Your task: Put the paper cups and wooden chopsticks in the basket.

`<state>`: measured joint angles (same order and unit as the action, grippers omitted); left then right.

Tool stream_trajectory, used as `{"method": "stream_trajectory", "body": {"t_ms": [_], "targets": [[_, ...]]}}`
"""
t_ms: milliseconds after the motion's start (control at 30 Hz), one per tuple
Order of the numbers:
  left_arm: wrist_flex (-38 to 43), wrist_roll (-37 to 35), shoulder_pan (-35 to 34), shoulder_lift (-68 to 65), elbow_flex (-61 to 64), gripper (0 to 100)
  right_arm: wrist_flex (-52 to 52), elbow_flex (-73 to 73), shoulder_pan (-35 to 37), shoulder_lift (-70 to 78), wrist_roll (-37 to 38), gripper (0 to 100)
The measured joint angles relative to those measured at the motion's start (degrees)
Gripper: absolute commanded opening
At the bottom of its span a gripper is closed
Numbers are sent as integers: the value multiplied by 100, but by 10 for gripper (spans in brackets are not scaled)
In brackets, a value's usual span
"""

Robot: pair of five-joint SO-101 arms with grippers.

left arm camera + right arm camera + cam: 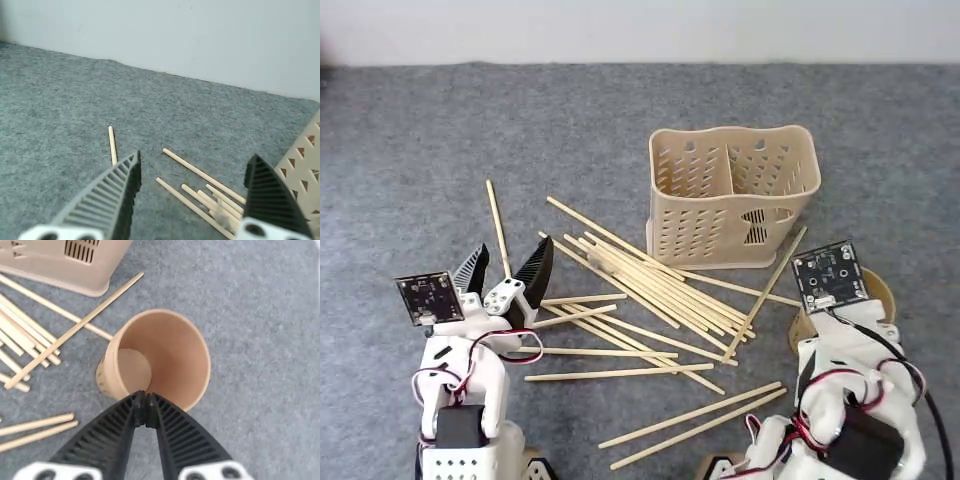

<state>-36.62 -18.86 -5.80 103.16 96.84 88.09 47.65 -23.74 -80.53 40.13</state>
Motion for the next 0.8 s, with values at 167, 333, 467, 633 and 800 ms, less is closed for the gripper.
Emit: {"method": "stream_trajectory", "body": {"t_ms": [167,333,467,633,800], "targets": [[0,0,0,0,0,316,492,0,53,220,-18,165],[0,0,0,0,0,316,624,0,396,721,-70,151],[0,0,0,0,0,316,246,-53,475,1160,-325,148],[0,0,0,0,0,316,-26,-290,475,1679,-369,150],[0,0,0,0,0,316,44,-422,475,1732,-369,151]]}}
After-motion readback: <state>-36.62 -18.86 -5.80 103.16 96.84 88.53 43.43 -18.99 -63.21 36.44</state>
